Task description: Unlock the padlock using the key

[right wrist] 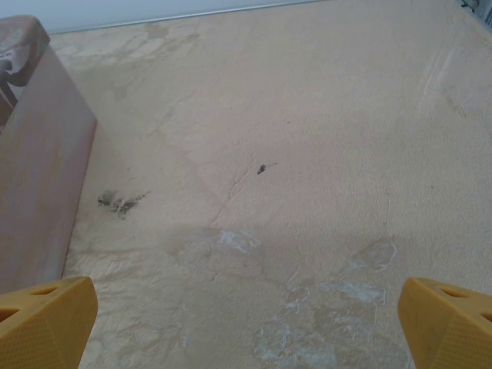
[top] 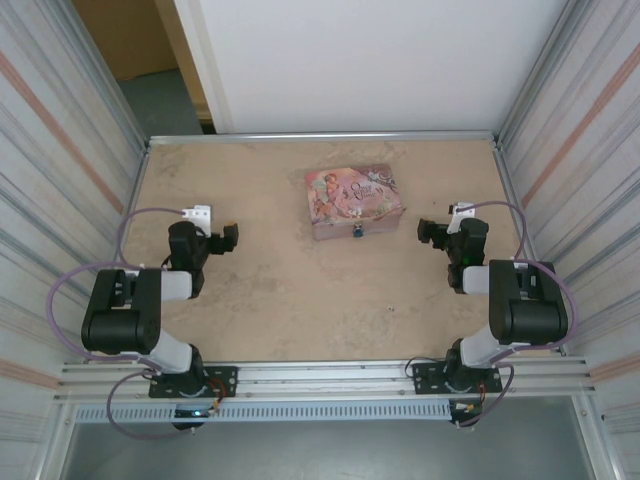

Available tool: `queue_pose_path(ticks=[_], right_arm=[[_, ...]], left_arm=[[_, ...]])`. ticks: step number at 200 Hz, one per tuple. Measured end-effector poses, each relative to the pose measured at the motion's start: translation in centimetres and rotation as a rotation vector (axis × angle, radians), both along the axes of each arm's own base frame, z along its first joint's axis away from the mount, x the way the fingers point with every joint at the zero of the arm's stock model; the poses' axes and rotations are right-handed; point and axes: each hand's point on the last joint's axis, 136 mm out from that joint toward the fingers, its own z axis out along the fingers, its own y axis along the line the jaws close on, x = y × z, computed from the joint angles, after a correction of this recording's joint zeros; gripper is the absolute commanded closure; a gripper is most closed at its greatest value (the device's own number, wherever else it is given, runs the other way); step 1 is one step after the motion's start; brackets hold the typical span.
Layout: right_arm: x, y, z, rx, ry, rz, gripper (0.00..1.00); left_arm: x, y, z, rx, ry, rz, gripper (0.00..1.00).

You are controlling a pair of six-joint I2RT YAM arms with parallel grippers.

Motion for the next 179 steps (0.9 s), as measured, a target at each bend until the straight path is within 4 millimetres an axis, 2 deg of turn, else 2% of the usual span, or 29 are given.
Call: queue_pose_path(ticks=[128,148,179], right_arm=[[-0.1,0.0,-0.2,0.001,0.011,0.0,0.01],[-0.5,-0.1,-0.1,0.002,0.027,-0.002,0.01],[-1.0,-0.4,2.2,0.008,-0.006,-0.016,0.01]], left_arm=[[-0.1,0.0,0.2,0.0,-0.004,0.0,0.01],[-0.6,0.1,1.5,0.001,-0.021,0.004,0.01],[-1.3,0.3,5.8,0.006,-0.111,0.018,0.01]])
